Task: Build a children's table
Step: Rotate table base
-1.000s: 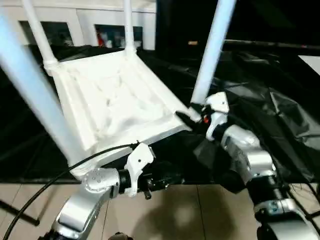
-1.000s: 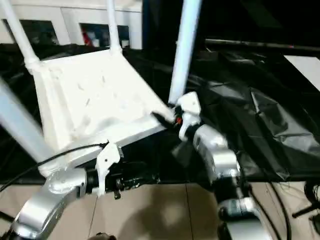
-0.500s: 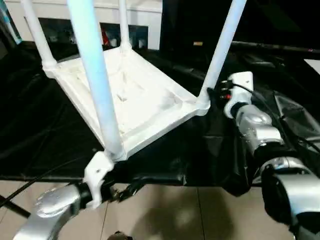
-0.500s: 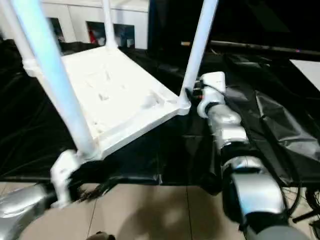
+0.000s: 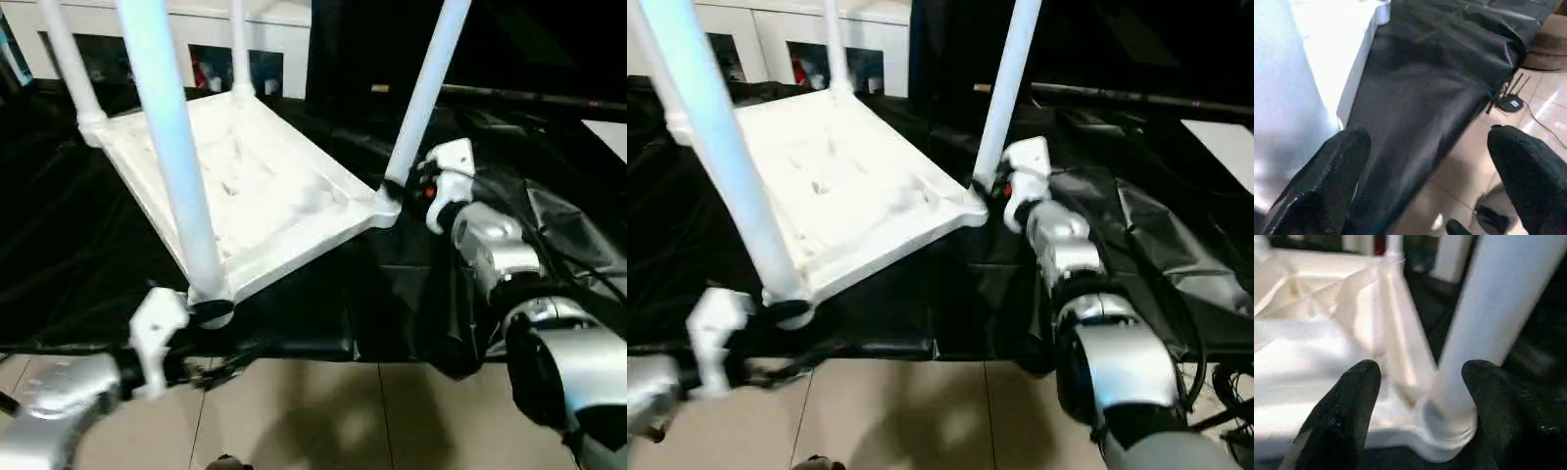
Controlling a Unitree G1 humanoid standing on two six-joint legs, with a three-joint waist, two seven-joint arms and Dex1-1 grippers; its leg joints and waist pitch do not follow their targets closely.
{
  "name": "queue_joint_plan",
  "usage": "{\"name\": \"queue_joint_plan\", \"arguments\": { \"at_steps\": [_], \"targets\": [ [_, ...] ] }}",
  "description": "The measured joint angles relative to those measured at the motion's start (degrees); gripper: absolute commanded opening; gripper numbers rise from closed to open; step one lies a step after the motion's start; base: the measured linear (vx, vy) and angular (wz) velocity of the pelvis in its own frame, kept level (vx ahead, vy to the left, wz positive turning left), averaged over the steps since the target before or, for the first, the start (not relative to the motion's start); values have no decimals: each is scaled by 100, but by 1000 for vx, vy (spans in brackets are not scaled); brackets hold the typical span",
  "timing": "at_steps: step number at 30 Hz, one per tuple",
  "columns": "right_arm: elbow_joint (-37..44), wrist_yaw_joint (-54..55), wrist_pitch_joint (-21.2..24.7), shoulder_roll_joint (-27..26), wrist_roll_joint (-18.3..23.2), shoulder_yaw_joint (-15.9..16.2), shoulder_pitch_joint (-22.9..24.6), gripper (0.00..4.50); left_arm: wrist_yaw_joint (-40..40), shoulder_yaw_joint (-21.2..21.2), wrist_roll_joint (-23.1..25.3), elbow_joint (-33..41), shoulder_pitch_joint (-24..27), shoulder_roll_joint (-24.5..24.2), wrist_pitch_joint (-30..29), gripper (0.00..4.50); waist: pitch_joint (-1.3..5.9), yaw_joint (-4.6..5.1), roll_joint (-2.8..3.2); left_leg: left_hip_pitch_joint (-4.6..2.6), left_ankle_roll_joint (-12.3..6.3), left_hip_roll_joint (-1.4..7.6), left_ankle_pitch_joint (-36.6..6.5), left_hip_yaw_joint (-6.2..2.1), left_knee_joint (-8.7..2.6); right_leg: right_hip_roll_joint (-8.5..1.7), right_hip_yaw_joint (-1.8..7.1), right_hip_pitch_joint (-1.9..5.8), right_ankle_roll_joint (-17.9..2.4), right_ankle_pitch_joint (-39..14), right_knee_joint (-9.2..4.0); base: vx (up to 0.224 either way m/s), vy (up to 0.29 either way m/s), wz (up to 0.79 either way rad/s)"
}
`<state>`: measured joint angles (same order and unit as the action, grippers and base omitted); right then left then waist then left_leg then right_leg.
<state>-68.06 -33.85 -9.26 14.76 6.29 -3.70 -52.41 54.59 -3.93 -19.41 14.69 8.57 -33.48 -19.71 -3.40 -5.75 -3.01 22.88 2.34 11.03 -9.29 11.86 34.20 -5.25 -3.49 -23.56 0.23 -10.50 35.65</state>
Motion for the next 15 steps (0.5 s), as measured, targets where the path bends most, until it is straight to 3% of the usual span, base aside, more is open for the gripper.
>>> {"name": "queue_joint_plan", "arguments": {
  "at_steps": [3, 9, 15],
  "targets": [
    [232, -335, -63, 81, -20, 110, 280, 316, 106, -31, -126, 19, 200, -165, -247, 445, -3, -20, 8, 0, 0, 0, 0, 0, 10, 0, 2, 2, 0, 0, 5, 0, 0, 0],
    [776, -869, -143, 240, -18, 186, 743, 316, -15, -396, -200, 81, 510, -177, -146, 445, -6, -20, 17, -31, 1, 2, -1, -4, 8, 1, 2, 21, 2, -1, 16, 0, 0, 0],
    [1706, -1901, 194, 340, 238, 334, 1430, 316, -333, -821, -399, 4, 372, 34, -60, 445, -5, -60, 15, -67, 1, 1, -1, -7, 5, 2, 2, 51, 33, -20, 15, 0, 0, 0]
  ]
}}
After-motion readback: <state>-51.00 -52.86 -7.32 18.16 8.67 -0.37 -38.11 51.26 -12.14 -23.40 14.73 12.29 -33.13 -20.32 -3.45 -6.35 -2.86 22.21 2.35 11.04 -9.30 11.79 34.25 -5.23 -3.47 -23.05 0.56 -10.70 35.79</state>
